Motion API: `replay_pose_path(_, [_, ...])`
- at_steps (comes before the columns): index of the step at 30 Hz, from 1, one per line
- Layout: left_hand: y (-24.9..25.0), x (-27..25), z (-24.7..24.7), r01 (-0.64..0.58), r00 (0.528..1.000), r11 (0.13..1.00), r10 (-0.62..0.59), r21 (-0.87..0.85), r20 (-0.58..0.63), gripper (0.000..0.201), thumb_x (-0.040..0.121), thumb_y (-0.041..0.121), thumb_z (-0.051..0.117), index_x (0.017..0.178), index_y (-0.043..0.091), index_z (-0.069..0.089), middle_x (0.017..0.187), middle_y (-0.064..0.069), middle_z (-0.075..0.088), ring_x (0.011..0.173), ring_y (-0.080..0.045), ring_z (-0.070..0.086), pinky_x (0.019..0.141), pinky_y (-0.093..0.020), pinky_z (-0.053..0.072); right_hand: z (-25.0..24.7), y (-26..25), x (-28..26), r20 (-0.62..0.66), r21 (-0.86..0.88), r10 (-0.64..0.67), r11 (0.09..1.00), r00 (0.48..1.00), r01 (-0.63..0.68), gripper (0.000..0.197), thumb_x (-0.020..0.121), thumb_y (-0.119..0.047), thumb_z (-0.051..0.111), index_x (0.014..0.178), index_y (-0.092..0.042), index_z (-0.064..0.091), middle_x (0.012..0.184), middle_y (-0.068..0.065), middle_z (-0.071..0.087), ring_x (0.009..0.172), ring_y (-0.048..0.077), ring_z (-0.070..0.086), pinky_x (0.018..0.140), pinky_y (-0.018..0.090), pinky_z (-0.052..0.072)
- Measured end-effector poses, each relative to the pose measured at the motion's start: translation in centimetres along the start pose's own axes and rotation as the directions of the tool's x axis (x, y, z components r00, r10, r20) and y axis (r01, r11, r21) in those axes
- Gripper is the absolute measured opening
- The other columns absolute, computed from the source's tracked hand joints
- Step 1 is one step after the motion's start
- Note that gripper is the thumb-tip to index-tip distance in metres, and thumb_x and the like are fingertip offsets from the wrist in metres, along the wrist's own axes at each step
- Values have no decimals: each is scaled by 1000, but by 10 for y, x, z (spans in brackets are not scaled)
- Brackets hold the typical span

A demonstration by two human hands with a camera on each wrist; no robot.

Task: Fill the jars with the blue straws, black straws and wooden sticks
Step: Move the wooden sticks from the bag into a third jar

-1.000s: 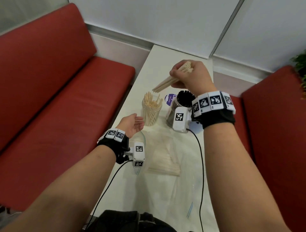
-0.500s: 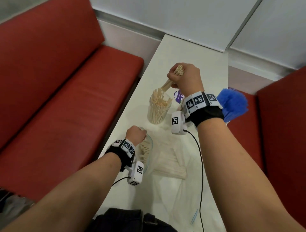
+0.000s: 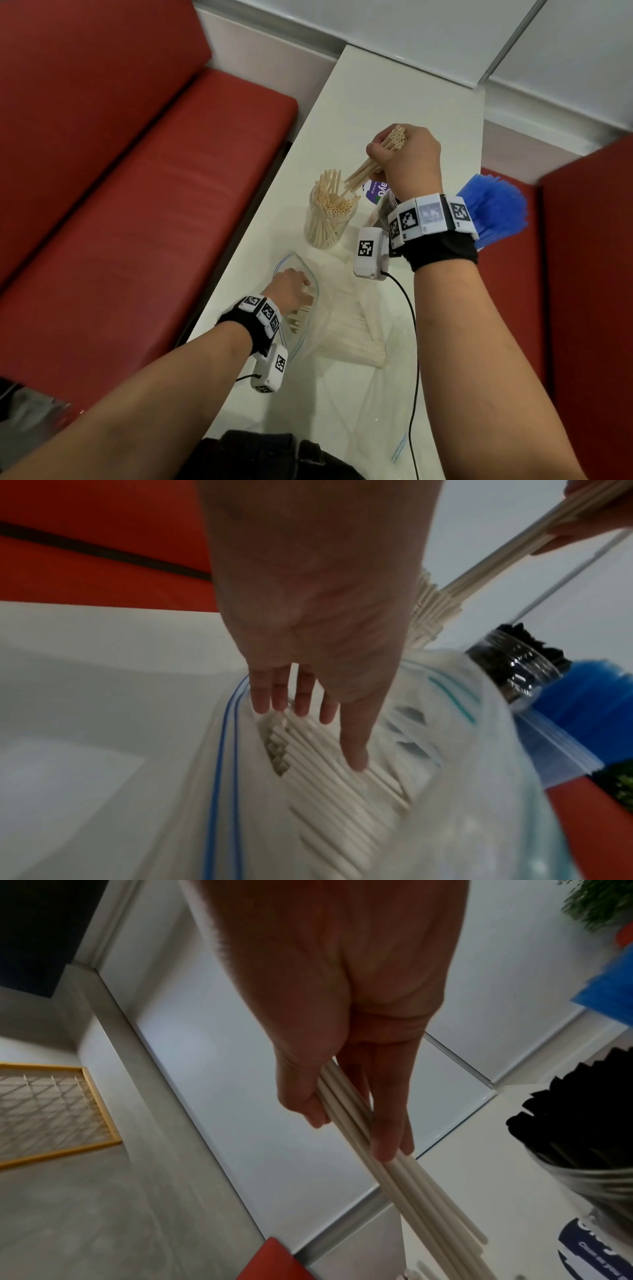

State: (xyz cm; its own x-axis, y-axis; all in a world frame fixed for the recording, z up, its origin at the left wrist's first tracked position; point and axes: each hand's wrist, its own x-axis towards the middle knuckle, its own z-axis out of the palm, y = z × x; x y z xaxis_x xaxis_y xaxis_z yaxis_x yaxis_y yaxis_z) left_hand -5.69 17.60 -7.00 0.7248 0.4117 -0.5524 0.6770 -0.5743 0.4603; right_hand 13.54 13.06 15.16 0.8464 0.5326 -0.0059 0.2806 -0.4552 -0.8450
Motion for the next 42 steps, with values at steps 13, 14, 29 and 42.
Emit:
replay_pose_path(13, [13,-5,15,-138,989,734,67,665,132,65,87,21,60,141,-1,32,141,-16,33,130,-31,28,109,-40,26,28,18,8,141,-95,46,995,989,-33,3,87,-7,71,90,-5,71,87,14,71,69,29,75,67,47,64])
replay_pose_path(14, [15,-7,14,-153,987,727,73,670,146,63,88,21,58,141,-1,32,141,-15,34,131,-30,29,110,-39,25,34,24,9,159,-111,54,993,986,-37,5,87,-8,71,91,-5,71,87,14,72,69,28,75,68,48,64])
replay_pose_path(29, [32,-13,-2,-168,974,787,38,593,225,31,101,5,37,126,-2,54,133,-15,55,123,-29,53,104,-37,43,82,77,-2,157,-407,-333,836,930,368,57,92,-37,65,142,-16,48,147,9,47,140,31,39,114,52,32])
replay_pose_path(42, [38,-36,-16,-159,981,791,62,590,181,32,101,2,35,127,-3,53,131,-18,56,121,-31,55,103,-38,44,76,80,-28,469,-668,15,661,883,343,84,98,-66,38,159,-35,-12,168,3,-19,153,35,-19,118,63,-10])
